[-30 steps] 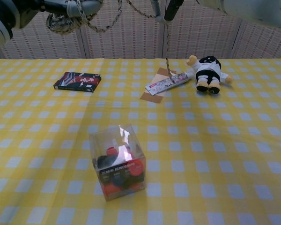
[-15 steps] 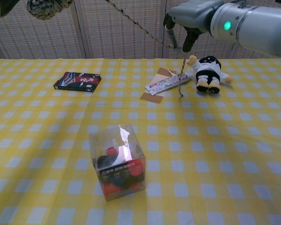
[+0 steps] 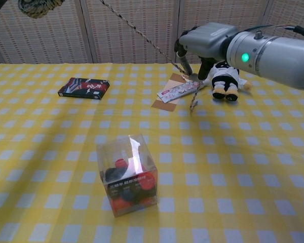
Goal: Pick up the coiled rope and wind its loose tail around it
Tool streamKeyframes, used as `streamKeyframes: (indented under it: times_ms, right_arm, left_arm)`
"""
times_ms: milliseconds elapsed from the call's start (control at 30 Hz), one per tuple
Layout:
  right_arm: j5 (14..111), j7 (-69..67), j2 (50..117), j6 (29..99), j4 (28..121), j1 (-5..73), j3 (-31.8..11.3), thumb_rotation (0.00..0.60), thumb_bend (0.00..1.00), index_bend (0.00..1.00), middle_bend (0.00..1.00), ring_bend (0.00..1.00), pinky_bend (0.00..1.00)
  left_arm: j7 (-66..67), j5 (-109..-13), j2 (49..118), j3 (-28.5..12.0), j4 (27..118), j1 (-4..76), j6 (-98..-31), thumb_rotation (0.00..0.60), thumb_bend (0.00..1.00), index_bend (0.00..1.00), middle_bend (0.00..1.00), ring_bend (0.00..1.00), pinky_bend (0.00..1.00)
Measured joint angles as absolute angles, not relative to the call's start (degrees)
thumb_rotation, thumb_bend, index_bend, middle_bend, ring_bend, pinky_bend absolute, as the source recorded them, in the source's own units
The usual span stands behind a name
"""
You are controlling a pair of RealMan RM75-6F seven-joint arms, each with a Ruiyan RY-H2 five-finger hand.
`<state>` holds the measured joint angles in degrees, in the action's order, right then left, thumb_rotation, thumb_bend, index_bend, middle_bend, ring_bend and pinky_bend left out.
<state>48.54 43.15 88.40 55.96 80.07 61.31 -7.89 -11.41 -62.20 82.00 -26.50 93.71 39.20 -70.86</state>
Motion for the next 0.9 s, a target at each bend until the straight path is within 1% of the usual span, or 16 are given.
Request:
streamKeyframes:
  times_ms: [100,233,400,500,633,900]
  right_arm:
    - [49.5,44.37,88.99,57.49,81.21,61.28,-7.91,0.6,0.44,0.63,0.15,0.0,0.0]
    - [51.3,47.28,89.55,60.11,83.93,61.63,-8.33,0.6,0.44,0.63,0.15,0.0,0.0]
    - [52.23,51.62,89.5,61.56,88.16,62.77,-9.37,0.6,0.44,0.64,0.15,0.0,0.0]
    - [52.34,54.1,89.32,62.02,90.6,63.97,-10.51,0.6,0.44,0.64,0.15,0.0,0.0]
    - [52.09,55.87,89.12,62.32,93.08,65.78,-12.89,0.6,0.44,0.64,0.15,0.0,0.0]
    - [50.5,57.53,88.96,62.83,95.6,69.15,-17.52,0.6,0.44,0.64,0.15,0.0,0.0]
  left_arm:
    - [-8.34,-61.19,82.57,-26.52,92.68,39.53,-71.39,0.541,0.29,0.76,0.74,0.51,0.09]
    - [-1.73,-60.33,83.86,-26.13,90.45,40.24,-73.0,0.539,0.29,0.76,0.74,0.51,0.09]
    - [5.47,-58.51,85.64,-25.62,87.48,41.23,-74.22,0.538,0.29,0.76,0.74,0.51,0.09]
    - [8.22,-57.53,86.7,-25.15,85.57,41.73,-74.48,0.538,0.29,0.76,0.74,0.51,0.09]
    - [11.15,-58.04,88.09,-23.53,83.11,42.11,-74.85,0.546,0.29,0.76,0.74,0.51,0.09]
    - [14.71,-60.06,90.15,-20.55,81.08,42.25,-74.81,0.568,0.29,0.76,0.74,0.51,0.09]
